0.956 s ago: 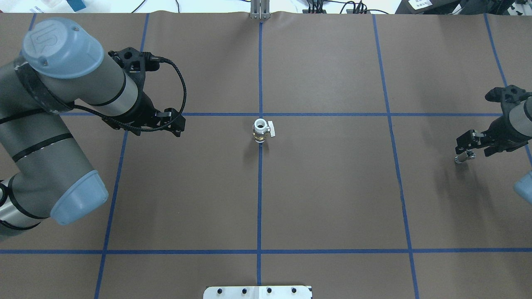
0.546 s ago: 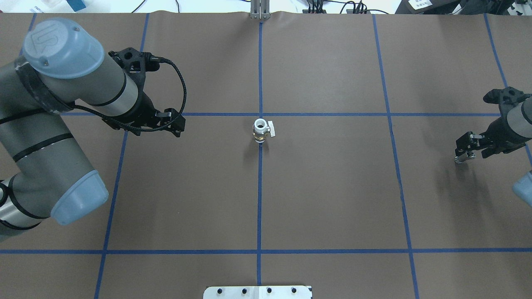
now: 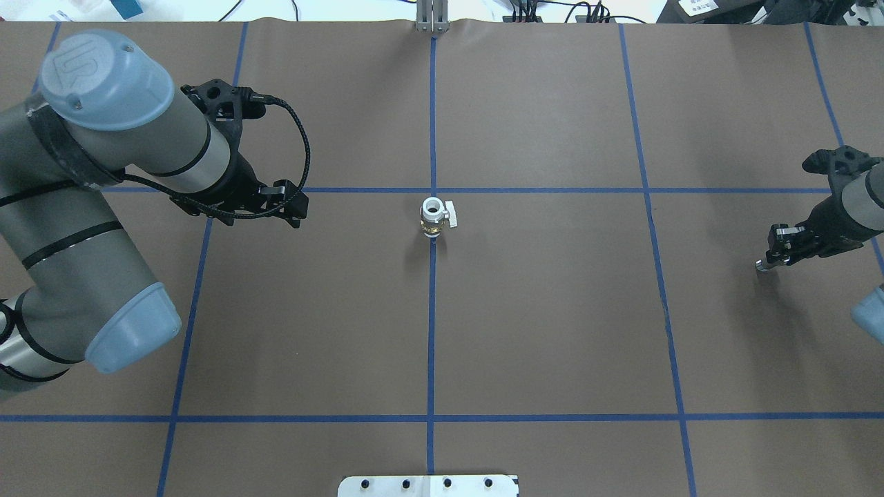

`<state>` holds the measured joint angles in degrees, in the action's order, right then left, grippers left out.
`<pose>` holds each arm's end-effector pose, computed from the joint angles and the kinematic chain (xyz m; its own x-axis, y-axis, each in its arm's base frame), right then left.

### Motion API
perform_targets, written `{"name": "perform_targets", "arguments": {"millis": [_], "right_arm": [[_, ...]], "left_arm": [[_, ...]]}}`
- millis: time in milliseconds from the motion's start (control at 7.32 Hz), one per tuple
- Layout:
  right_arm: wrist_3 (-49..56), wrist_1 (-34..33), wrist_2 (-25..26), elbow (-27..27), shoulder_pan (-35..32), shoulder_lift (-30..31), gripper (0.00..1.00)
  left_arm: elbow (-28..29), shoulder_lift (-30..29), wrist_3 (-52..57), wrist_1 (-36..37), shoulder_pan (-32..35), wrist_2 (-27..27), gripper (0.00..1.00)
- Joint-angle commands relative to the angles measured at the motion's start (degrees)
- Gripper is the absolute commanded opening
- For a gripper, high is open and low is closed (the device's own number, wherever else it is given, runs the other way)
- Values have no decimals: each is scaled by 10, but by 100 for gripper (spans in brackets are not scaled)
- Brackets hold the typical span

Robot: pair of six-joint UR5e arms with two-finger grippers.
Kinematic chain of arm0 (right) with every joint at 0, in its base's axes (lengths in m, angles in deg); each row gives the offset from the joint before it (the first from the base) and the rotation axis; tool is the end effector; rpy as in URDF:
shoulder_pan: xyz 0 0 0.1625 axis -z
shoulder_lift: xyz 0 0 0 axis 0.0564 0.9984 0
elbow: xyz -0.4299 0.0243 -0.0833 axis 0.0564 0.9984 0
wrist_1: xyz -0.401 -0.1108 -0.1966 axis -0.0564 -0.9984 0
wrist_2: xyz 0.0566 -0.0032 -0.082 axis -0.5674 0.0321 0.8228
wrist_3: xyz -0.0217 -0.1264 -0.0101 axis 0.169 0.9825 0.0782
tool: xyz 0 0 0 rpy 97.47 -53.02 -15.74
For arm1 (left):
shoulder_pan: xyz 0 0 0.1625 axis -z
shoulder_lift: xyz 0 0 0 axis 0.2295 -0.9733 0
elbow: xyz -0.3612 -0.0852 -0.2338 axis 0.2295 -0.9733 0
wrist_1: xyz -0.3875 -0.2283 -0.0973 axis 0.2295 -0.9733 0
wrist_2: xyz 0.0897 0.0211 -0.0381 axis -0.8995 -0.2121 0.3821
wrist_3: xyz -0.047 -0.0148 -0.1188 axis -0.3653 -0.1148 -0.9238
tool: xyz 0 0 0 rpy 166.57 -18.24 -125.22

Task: Assemble PPR valve and pipe with both arms
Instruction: 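Carry the chrome fitting with the right gripper over the standing valve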

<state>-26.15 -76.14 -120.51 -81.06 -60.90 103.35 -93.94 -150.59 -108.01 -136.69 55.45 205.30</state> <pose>-0.2517 -0.4973 0.6146 0.7036 0.0763 0.7065 -0.0253 0.9963 -0.0824 0.4181 -0.4803 0.2165 0.6494 0.0663 -0.7575 0.0166 0.9947 0.1012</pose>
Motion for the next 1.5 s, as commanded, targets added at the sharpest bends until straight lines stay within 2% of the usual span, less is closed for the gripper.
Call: {"name": "perform_targets", "arguments": {"millis": [0,137,410,546,820,1093,1366], "right_arm": [[-1,0,0,-11,0,0,0],[-3,-14,0,-36,0,-7,0],[-29,-139,-2,-96,-1,-74,0],[-53,-207,-1,-102,0,-143,0],[-136,-302,3,-93,29,-277,0],[-269,-317,48,-29,92,-402,0],[-368,-317,68,37,143,-506,0]], "left_arm": [[0,0,0,0,0,0,100],[-2,0,0,0,0,0,100],[-8,3,10,1,10,1,100],[-19,25,43,3,17,1,100],[-27,50,80,3,35,2,100],[-27,70,93,2,39,3,100],[-28,91,132,0,47,3,100]]}}
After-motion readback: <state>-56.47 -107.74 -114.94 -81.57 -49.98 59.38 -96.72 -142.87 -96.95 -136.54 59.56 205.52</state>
